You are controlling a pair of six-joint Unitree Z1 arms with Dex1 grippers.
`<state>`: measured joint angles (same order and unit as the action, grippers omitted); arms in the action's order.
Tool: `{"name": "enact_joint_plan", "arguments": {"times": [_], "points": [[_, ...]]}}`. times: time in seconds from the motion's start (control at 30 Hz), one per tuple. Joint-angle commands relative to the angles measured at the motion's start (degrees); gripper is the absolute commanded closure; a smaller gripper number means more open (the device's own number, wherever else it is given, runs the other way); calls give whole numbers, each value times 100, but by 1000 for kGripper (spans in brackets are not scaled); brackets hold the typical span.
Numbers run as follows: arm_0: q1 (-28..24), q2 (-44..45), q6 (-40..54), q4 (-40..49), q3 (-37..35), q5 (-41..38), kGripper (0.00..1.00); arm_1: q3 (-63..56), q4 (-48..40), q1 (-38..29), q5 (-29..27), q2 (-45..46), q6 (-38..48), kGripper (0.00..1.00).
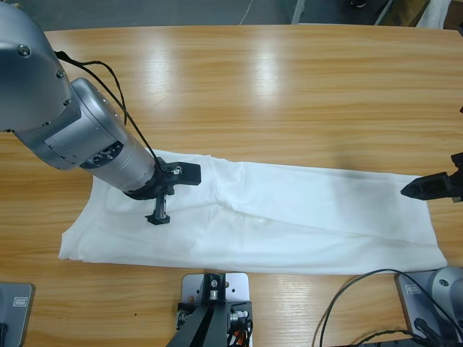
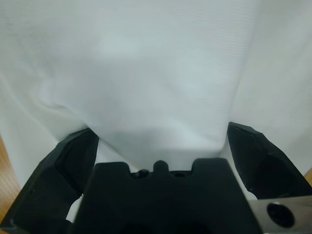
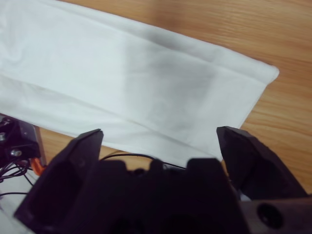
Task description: Fold clothes
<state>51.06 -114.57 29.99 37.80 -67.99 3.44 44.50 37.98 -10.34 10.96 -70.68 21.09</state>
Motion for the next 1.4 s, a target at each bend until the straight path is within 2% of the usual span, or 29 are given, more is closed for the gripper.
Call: {"name": "enact_joint_plan", "arguments": {"times": [0.03, 0.17, 0.37, 0.47, 0.63, 1.03, 1.23, 1.4], "points": [[-117, -724, 8, 17, 465, 324, 0, -163, -12, -58, -41, -168, 18, 55], [-156, -680, -8, 17, 513, 354, 0, -63, 66, -346, -270, -589, 68, 50], [-395, -654, -64, 17, 513, 385, 0, -1, 57, -803, -895, -1068, 879, 47], [-395, -598, -71, 24, 529, 384, 8, 18, -57, -1239, -1252, -1761, 1491, 38], [-395, -522, -81, 61, 536, 384, 9, -10, -665, -1629, -1326, -2817, 2118, 46], [-395, -508, -88, 68, 522, 377, 9, -214, -1567, -1638, -1140, -3705, 2037, 54], [-416, -482, -175, 96, 523, 380, 9, -17, -1854, -1533, -1193, -3962, 1714, 55], [-921, -552, -633, 103, 476, 505, 55, 46, -1847, -1202, -1307, -4108, 1427, 53]]}}
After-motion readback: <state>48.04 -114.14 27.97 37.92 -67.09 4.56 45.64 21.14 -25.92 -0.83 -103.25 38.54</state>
